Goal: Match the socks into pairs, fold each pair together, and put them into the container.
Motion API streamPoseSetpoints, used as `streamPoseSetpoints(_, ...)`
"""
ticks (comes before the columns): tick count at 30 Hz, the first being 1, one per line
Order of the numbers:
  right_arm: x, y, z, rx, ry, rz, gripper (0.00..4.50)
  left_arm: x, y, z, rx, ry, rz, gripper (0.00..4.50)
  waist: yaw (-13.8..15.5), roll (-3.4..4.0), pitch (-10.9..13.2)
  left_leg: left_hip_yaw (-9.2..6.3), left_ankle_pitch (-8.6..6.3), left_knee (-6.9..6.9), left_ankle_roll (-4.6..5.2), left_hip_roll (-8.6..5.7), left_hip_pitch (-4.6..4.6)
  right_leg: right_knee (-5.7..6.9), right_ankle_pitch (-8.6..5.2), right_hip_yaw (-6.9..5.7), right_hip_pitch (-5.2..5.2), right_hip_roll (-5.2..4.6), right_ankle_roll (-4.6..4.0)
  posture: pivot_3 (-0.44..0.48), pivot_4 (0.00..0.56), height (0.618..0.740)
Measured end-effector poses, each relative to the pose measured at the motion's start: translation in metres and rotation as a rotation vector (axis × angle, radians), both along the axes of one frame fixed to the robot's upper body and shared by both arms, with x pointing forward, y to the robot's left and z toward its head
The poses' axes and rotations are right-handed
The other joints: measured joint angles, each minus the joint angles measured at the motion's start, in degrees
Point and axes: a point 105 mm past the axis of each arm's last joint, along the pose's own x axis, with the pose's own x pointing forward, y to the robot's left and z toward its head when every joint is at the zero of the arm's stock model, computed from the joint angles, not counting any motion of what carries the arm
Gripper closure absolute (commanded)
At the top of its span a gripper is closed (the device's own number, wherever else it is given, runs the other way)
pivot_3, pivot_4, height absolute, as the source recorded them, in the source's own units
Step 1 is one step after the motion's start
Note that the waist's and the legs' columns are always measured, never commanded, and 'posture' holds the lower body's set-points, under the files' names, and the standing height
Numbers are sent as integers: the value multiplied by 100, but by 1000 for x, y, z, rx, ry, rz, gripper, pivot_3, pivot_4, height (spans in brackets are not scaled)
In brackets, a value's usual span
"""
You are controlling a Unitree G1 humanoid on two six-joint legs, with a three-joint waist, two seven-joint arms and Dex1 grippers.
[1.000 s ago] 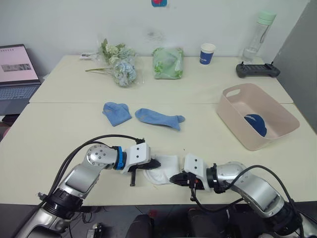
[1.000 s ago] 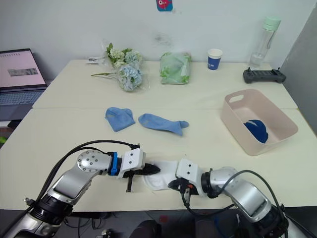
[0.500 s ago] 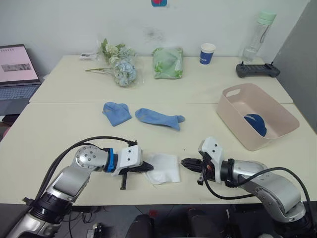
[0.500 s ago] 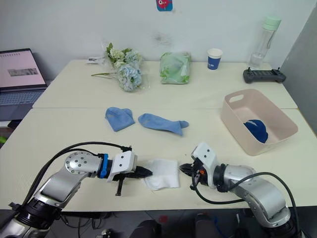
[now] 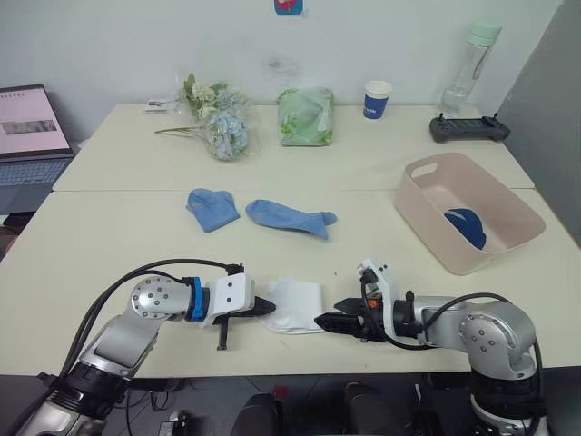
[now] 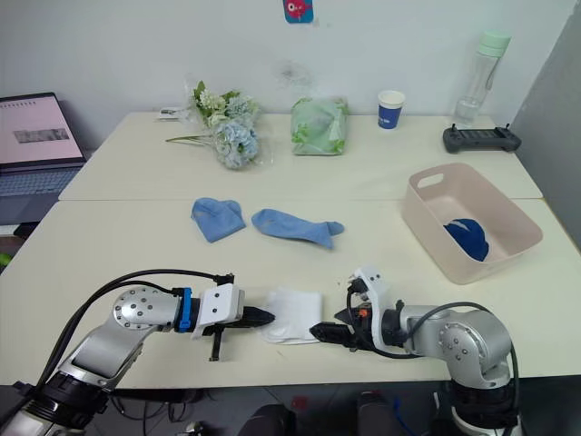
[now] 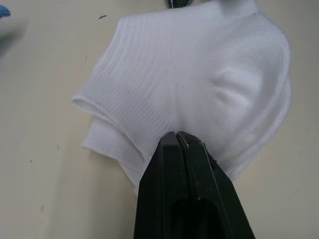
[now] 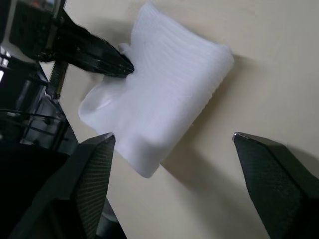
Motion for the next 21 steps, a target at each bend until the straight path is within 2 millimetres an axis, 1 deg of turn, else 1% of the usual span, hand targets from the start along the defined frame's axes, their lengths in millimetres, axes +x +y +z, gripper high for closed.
streamPoseSetpoints(4,6,18,0,67,59,-13,661,0,-1,1,4,-1,2,4500,-5,3,-3,2,0,-2,0,0,3,0,0,2,-1,2,0,0,150,740)
streamPoseSetpoints(8,18,41,0,117,121,-19,661,1,-1,1,4,6,17,4500,-27,12,-9,3,0,-4,0,0,10,4,0,3,1,4,0,0,150,740)
streamPoseSetpoints(9,20,45,1,126,130,-16,832,2,-1,1,3,7,17,4500,-27,13,-10,3,0,-4,0,0,10,4,0,3,1,4,0,0,150,740)
streamPoseSetpoints(11,23,51,0,130,150,-15,1277,2,-1,0,0,8,20,4500,-26,14,-9,3,0,-4,0,-2,8,3,0,3,0,4,0,0,150,740)
streamPoseSetpoints(13,23,52,-3,124,164,-23,1955,2,-1,0,-2,9,23,4500,-26,14,-8,3,0,-4,0,-2,3,0,0,3,-2,1,0,0,150,740)
streamPoseSetpoints(18,24,49,-3,121,160,-36,3855,1,0,-1,-11,12,33,4500,-25,16,-8,2,0,-5,0,-1,2,-1,0,2,-3,-1,0,0,150,740)
streamPoseSetpoints(20,24,46,-1,132,152,-52,4493,0,0,-1,-24,22,36,4500,-25,16,-7,2,0,-5,0,-1,1,-1,0,2,-3,-1,0,0,150,740)
streamPoseSetpoints(21,23,45,0,137,148,-60,4493,-1,-1,0,-37,30,33,4500,-24,17,-7,1,0,-5,0,-1,0,-1,0,1,-3,-1,0,0,150,740)
